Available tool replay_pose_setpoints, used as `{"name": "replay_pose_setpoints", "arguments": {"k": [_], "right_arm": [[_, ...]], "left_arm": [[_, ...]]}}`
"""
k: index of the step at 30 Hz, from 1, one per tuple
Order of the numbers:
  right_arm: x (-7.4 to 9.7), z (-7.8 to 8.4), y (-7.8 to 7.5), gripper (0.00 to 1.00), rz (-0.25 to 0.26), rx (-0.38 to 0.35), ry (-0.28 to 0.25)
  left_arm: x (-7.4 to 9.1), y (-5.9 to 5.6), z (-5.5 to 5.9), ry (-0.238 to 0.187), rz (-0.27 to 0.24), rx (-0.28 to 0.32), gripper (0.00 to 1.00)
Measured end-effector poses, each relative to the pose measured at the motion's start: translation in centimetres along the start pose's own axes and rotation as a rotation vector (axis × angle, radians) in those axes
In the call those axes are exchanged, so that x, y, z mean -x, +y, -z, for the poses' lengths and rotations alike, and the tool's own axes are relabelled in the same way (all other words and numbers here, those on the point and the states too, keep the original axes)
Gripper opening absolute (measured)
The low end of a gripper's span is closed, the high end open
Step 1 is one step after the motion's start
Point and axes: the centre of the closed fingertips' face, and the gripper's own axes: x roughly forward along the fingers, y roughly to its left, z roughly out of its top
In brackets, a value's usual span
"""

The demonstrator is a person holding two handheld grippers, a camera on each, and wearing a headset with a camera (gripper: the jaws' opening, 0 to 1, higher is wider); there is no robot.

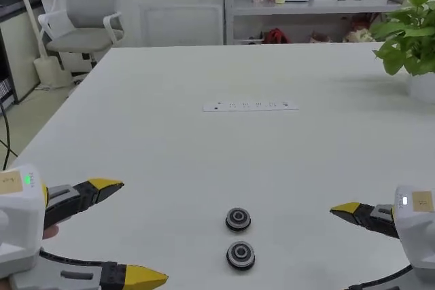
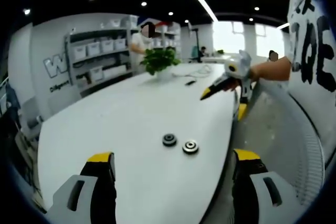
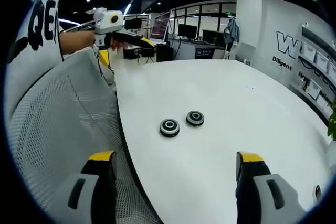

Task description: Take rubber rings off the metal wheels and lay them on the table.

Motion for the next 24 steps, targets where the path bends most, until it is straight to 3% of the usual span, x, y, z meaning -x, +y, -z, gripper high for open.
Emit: {"name": "replay_pose_setpoints", "arguments": {"k": [24], "right_arm": [[0.4, -0.48, -0.2, 0.91, 0.011, -0.009, -0.03]], "left_arm": [[0.13, 0.1, 0.11, 0.001, -0.002, -0.001, 0.93]]}}
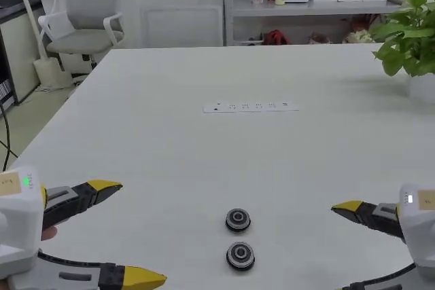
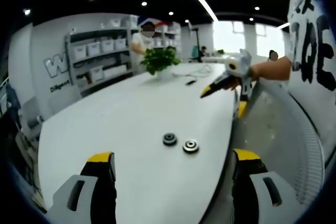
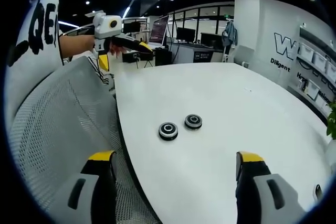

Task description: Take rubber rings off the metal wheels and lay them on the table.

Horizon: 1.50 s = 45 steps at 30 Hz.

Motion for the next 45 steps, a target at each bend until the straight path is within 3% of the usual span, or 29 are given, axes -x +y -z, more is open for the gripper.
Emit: {"name": "replay_pose_setpoints", "arguments": {"k": [30, 45], "right_arm": [[-0.2, 0.4, 0.2, 0.9, -0.005, -0.015, -0.003], [-1.0, 0.6, -0.7, 0.88, -0.009, -0.031, -0.02]], "left_arm": [[-1.3, -0.1, 0.5, 0.013, 0.039, 0.003, 0.91], [-2.6, 0.0, 1.1, 0.025, 0.081, -0.026, 0.86]]}}
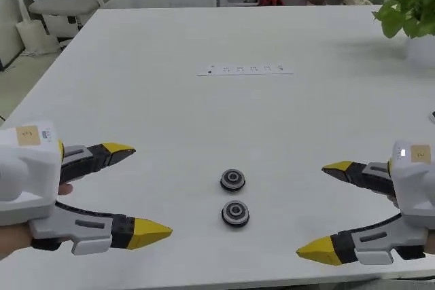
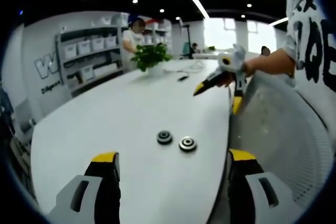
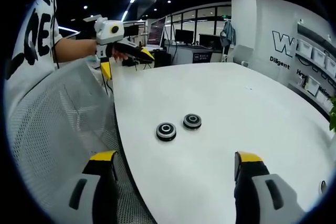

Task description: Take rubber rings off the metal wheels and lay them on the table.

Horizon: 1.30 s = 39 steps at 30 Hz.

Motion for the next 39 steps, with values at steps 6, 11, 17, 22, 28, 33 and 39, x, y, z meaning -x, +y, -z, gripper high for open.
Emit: {"name": "replay_pose_setpoints", "arguments": {"k": [6, 11, 17, 22, 28, 33, 39], "right_arm": [[-0.8, -0.4, -0.3, 0.86, -0.019, 0.0, -0.007], [-1.4, -1.3, -0.5, 0.83, -0.035, 0.021, -0.014], [-2.2, -2.4, -0.6, 0.8, -0.065, 0.047, -0.025], [-2.9, -2.8, -0.7, 0.77, -0.084, 0.068, -0.017], [-3.5, -3.0, -0.7, 0.74, -0.1, 0.07, -0.024], [-3.9, -2.8, -1.0, 0.71, -0.109, 0.064, -0.018], [-4.3, -3.0, -1.6, 0.68, -0.106, 0.036, -0.029]], "left_arm": [[-0.6, 0.5, 0.1, 0.004, 0.009, 0.0, 0.84], [-1.3, 0.5, 0.0, 0.012, 0.025, -0.013, 0.84], [-1.8, 0.7, -0.6, 0.002, 0.036, -0.016, 0.82], [-2.4, 0.8, -0.9, 0.002, 0.042, -0.019, 0.8], [-3.1, 0.7, -1.1, 0.014, 0.056, -0.025, 0.78], [-3.8, 0.4, -1.1, 0.02, 0.068, -0.029, 0.77], [-4.8, 0.6, -0.9, 0.033, 0.083, -0.03, 0.74]]}}
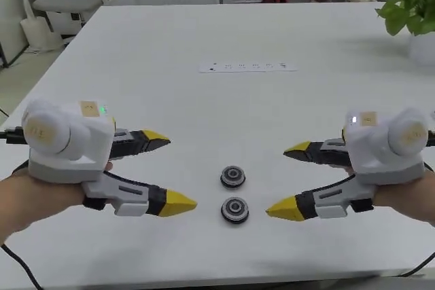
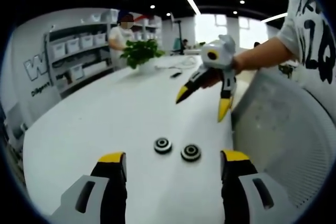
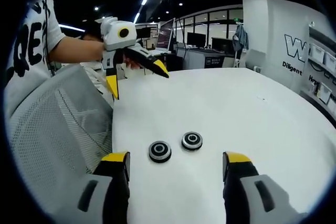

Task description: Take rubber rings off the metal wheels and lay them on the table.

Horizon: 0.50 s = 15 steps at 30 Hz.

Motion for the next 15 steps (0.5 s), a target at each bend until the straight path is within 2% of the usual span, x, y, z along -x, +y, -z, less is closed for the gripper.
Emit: {"name": "replay_pose_setpoints", "arguments": {"k": [6, 15], "right_arm": [[-0.7, 0.4, -0.1, 0.66, -0.01, 0.017, 0.025], [-1.7, 0.7, 0.2, 0.61, -0.037, 0.025, 0.035]], "left_arm": [[-0.7, -0.1, -0.3, -0.01, 0.018, 0.014, 0.7], [-1.3, 0.0, 0.6, 0.017, 0.029, 0.009, 0.66]]}}
